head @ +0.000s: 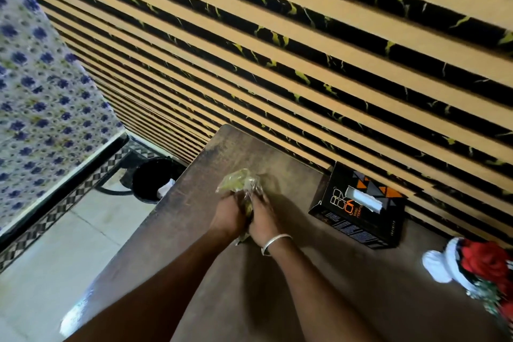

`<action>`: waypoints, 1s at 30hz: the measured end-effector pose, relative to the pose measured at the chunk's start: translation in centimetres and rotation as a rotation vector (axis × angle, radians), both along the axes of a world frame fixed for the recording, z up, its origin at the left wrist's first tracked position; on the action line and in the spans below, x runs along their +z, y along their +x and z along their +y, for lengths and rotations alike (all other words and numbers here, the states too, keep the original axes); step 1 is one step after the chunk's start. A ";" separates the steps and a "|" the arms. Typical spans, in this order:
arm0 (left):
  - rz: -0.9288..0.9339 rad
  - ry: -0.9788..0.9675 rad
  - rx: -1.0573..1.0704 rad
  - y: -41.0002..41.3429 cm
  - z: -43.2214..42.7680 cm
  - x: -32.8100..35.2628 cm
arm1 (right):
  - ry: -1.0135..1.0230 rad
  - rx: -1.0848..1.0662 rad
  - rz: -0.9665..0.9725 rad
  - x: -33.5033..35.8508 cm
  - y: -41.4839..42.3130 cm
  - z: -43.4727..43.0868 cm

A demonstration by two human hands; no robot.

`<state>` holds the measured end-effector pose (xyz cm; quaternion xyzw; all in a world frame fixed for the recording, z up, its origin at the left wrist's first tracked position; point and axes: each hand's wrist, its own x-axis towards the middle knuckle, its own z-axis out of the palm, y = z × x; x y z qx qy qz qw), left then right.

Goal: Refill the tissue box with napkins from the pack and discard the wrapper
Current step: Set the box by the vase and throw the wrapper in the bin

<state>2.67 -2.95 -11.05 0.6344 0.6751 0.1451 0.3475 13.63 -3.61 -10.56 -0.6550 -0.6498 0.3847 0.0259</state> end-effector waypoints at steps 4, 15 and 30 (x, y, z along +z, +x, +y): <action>-0.052 0.062 0.066 -1.2 -2.6 3.4 | 0.083 -0.030 0.058 2.6 -1.2 -2.2; -0.137 0.178 0.322 -10.1 -9.9 13.8 | 0.392 0.219 0.094 11.8 -10.4 -5.9; -0.231 0.200 0.423 -27.7 -15.2 17.3 | 0.514 0.328 0.152 15.7 -26.5 -9.4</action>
